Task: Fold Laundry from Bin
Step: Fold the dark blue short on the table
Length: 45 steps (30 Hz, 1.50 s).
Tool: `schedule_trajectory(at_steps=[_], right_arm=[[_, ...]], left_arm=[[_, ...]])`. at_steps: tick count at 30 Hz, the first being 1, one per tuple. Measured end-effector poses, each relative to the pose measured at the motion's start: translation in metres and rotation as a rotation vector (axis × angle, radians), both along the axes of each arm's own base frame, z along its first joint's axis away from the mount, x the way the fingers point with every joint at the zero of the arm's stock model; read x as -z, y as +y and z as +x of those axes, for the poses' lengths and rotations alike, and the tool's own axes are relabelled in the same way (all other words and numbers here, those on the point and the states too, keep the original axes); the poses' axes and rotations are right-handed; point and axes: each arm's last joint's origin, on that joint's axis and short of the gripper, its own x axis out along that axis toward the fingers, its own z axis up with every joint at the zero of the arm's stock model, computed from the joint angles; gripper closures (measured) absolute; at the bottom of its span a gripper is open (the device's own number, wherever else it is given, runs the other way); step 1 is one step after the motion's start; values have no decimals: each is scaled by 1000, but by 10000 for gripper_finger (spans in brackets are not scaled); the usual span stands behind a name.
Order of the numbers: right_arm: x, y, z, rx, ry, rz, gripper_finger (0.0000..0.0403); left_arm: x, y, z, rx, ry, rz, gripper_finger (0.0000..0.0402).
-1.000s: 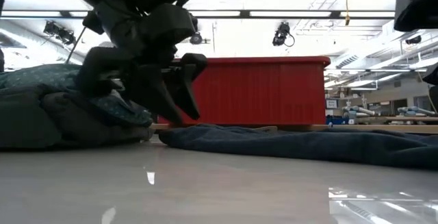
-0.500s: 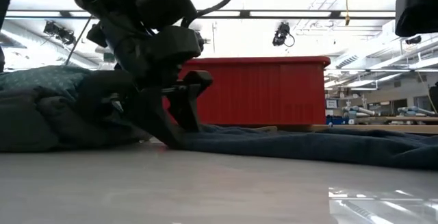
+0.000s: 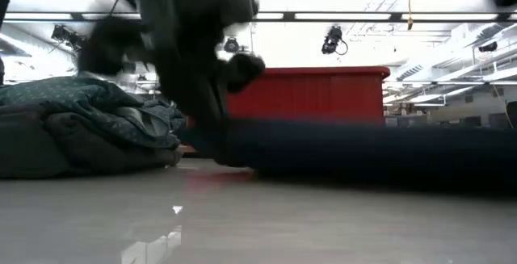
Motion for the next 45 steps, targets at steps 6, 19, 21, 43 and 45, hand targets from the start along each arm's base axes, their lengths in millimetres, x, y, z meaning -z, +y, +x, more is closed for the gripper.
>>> schedule_trajectory(at_steps=[6, 19, 21, 43, 45], right_arm=[[-57, -21, -21, -38, -120, 11, 400], [-75, -133, -63, 123, 57, -447, 400], [-60, -149, -67, 178, 86, -476, 400], [4, -204, -61, 624, -63, -514, 234], [4, -199, -53, 585, -114, -444, 232]], left_arm=[[-59, -15, 12, -24, 43, -22, 397], [-97, 82, 39, -318, -48, 13, 399], [-80, 105, 45, -353, -62, -13, 399], [-57, 163, 46, -671, 73, -205, 338], [-72, 160, 43, -714, 69, -237, 338]])
